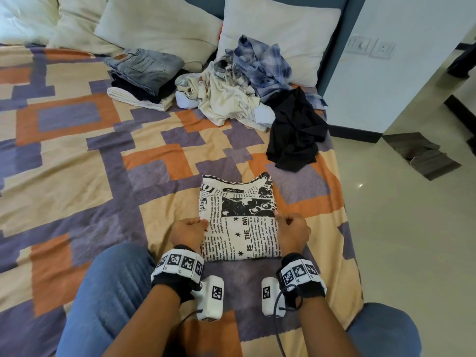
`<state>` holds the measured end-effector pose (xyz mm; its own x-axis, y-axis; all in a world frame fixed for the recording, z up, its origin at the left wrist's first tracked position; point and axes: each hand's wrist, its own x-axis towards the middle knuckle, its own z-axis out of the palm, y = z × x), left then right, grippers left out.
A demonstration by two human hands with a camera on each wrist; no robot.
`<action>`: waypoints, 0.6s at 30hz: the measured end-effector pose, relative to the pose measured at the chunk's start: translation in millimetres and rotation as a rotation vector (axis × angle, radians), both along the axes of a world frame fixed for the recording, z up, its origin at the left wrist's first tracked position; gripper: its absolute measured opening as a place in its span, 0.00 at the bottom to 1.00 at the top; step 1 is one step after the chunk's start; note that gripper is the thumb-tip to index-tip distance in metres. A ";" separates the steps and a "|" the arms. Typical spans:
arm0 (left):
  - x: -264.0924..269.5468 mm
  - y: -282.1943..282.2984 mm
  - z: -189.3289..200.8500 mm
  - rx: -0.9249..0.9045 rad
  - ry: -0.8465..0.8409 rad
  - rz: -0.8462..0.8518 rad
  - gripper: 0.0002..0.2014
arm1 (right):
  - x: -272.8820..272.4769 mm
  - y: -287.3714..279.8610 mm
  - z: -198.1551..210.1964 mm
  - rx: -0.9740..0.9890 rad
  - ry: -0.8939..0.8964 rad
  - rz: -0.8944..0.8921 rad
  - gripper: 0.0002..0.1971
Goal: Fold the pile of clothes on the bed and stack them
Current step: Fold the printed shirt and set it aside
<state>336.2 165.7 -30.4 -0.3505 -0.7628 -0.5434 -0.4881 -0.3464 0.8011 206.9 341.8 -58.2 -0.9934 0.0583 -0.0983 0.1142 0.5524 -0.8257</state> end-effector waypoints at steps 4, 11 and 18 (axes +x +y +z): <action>-11.6 -18.3 10.8 0.068 0.056 -0.079 0.17 | -11.3 -5.4 -3.1 0.043 -0.058 0.162 0.15; -23.1 -36.1 -16.2 -0.018 0.012 -0.023 0.14 | -32.3 2.4 -7.7 -0.025 -0.078 0.161 0.17; -22.3 -23.5 -9.2 -0.107 -0.046 -0.127 0.16 | -30.8 6.3 -7.8 -0.037 -0.079 0.209 0.17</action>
